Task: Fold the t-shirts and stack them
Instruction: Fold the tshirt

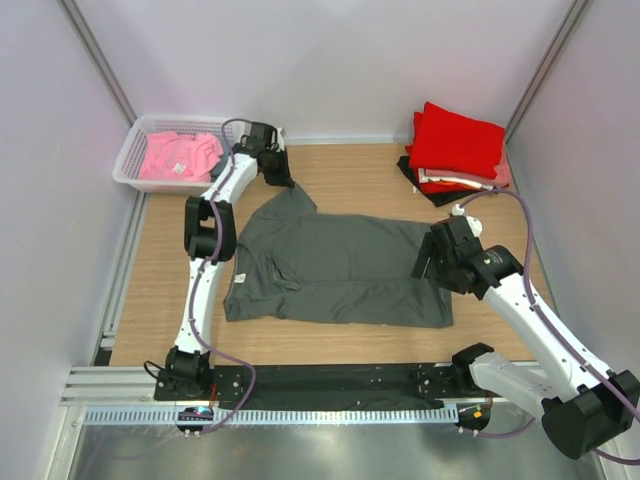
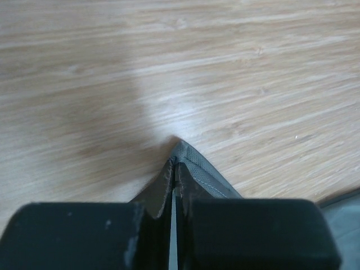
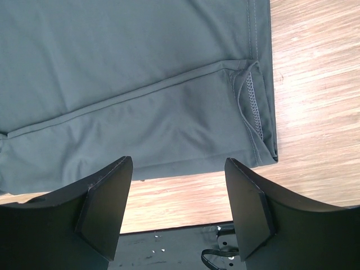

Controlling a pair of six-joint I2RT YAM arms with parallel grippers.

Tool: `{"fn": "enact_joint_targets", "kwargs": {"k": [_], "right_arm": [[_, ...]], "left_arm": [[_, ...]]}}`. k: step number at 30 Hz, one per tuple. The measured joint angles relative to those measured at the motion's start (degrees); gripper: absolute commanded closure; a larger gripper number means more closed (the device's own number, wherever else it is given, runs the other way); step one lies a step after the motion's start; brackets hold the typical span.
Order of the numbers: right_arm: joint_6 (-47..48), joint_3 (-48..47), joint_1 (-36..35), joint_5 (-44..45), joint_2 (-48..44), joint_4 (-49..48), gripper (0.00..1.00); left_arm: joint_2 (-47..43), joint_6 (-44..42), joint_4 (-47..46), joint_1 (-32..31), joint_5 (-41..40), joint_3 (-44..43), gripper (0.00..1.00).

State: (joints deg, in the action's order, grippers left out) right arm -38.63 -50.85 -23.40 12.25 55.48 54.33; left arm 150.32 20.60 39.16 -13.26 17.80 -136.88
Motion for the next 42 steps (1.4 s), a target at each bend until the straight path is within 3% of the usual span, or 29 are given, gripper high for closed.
{"fn": "enact_joint_targets", "kwargs": {"k": [6,9,12,21,29,42], "right_arm": [[0.0,-0.8,0.0,1.6,2.4,-0.8,0.27],[0.3,-2.7,0.2,3.1,6.7,-2.6,0.39],[1.1,-4.9,1.2,3.9,12.6,-5.7,0.37],[3.0,-12.1,13.2,3.6,31.5,-13.8,0.37],[5.9,-26.1,20.6,3.1,50.4,-16.2,0.38],[8.3,-32.4,21.4,3.7,59.9,-17.5,0.43]], "left_arm": [[-4.6,0.1,1.6,-0.1,-1.2,4.8,1.0],[-9.7,0.5,3.2,-0.4,-2.7,8.1,1.0],[-16.3,0.1,5.7,-1.5,-5.6,12.0,1.0],[-29.6,0.0,10.0,-10.3,-14.4,22.1,1.0],[-33.1,0.3,10.0,-10.0,-15.2,28.2,1.0],[-38.2,0.4,9.4,-9.6,-15.7,30.0,1.0]]}}
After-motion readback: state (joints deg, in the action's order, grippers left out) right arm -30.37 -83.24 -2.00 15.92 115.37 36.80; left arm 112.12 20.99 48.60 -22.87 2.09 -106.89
